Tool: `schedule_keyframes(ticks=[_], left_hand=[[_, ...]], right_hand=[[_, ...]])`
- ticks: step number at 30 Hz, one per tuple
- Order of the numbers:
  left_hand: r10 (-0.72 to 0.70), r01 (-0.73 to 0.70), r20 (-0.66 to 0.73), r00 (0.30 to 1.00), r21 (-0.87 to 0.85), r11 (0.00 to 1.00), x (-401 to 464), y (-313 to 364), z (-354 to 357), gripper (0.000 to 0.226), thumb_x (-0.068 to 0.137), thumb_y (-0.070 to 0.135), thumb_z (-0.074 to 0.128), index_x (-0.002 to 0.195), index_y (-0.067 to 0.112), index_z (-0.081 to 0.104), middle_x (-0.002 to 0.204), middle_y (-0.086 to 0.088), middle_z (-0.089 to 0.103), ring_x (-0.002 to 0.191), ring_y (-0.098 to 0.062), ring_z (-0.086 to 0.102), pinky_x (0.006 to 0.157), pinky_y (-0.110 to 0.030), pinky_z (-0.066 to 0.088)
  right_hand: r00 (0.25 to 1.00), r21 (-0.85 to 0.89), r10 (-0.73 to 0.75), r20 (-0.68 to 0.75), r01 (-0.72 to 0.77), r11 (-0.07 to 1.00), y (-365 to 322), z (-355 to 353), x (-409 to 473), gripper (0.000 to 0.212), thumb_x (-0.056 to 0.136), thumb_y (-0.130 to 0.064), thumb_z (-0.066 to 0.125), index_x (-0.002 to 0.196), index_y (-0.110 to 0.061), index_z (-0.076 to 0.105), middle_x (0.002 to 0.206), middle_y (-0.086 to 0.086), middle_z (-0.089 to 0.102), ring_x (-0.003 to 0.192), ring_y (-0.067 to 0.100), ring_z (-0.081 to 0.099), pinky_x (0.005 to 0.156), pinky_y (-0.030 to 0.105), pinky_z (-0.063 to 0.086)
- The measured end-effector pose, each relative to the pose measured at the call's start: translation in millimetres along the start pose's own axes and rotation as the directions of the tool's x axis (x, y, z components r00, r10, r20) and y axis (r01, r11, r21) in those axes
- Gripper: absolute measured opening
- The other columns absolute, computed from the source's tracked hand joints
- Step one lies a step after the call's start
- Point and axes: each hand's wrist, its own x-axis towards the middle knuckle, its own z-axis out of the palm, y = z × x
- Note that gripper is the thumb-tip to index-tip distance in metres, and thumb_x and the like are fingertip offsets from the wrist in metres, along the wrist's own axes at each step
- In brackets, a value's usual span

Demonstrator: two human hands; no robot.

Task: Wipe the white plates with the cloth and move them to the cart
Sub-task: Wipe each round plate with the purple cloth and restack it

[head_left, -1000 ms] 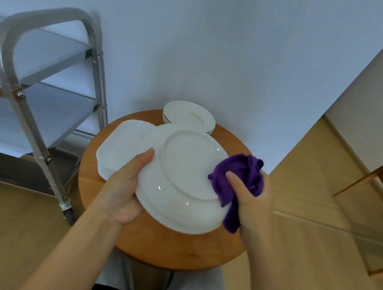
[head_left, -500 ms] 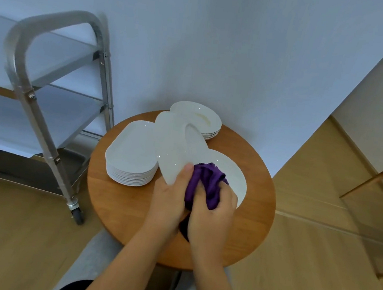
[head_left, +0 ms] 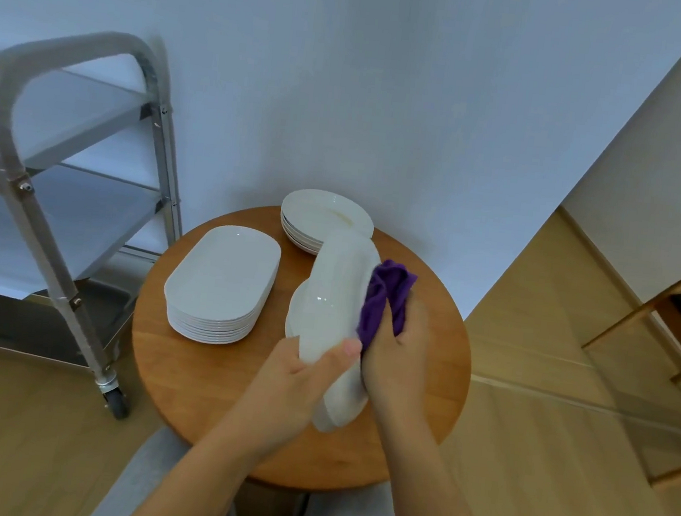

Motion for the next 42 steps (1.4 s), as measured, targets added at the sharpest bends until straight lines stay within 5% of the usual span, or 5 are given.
schedule_keyframes(ticks=[18,23,28,33,42], left_hand=[[-0.013,-0.013,-0.172,0.985,-0.145,0.989,-6,12,-18,0.05,0.055,0.054,0.065,0.103,0.039,0.058,0.096,0.018,0.072,0.093,-0.008,0.068,0.069,-0.024,0.056],[0.035,-0.05,0.05,0.998,0.332,0.942,-17,8,-14,0.026,0.07,0.059,0.054,0.086,0.039,0.059,0.092,0.004,0.069,0.085,-0.009,0.066,0.071,-0.03,0.058],[-0.125,-0.194,0.266,0.956,0.89,0.412,-4,4,1,0.05,0.095,0.051,0.033,0.139,0.052,0.009,0.138,0.008,0.048,0.109,-0.004,0.055,0.092,-0.022,0.045],[-0.114,-0.46,0.458,0.882,0.888,0.011,6,-10,4,0.063,0.1,0.045,0.023,0.142,0.041,-0.023,0.159,-0.003,0.01,0.12,-0.02,0.052,0.095,-0.033,0.046],[0.04,0.21,-0.392,0.919,0.573,0.792,14,-18,-42,0.073,0.077,0.065,0.049,0.142,0.044,0.023,0.145,0.019,0.034,0.131,-0.011,0.036,0.104,-0.042,0.034]], right_hand=[[0.959,-0.348,-0.046,0.28,0.146,0.926,30,-40,-2,0.022,0.092,-0.025,0.058,0.111,-0.016,0.058,0.11,-0.001,0.061,0.095,0.007,0.053,0.078,0.011,0.043],[0.905,0.508,0.418,0.083,-0.399,0.764,9,-44,6,0.021,0.09,-0.038,0.058,0.105,-0.025,0.064,0.084,-0.003,0.074,0.07,0.009,0.069,0.064,0.026,0.053],[0.919,0.539,0.364,0.155,-0.387,0.748,-17,-44,-4,0.087,0.044,-0.061,0.084,0.119,-0.026,0.056,0.103,0.003,0.07,0.094,0.023,0.068,0.079,0.042,0.056],[0.899,0.448,0.428,0.098,-0.424,0.787,-3,-48,-12,0.059,0.062,-0.012,0.078,0.115,-0.022,0.055,0.1,0.006,0.068,0.091,0.027,0.065,0.065,0.038,0.057],[0.818,0.671,0.572,0.064,-0.46,0.582,48,-56,-7,0.042,0.076,-0.007,0.058,0.118,-0.013,0.057,0.11,0.011,0.066,0.094,0.028,0.063,0.074,0.039,0.051]])
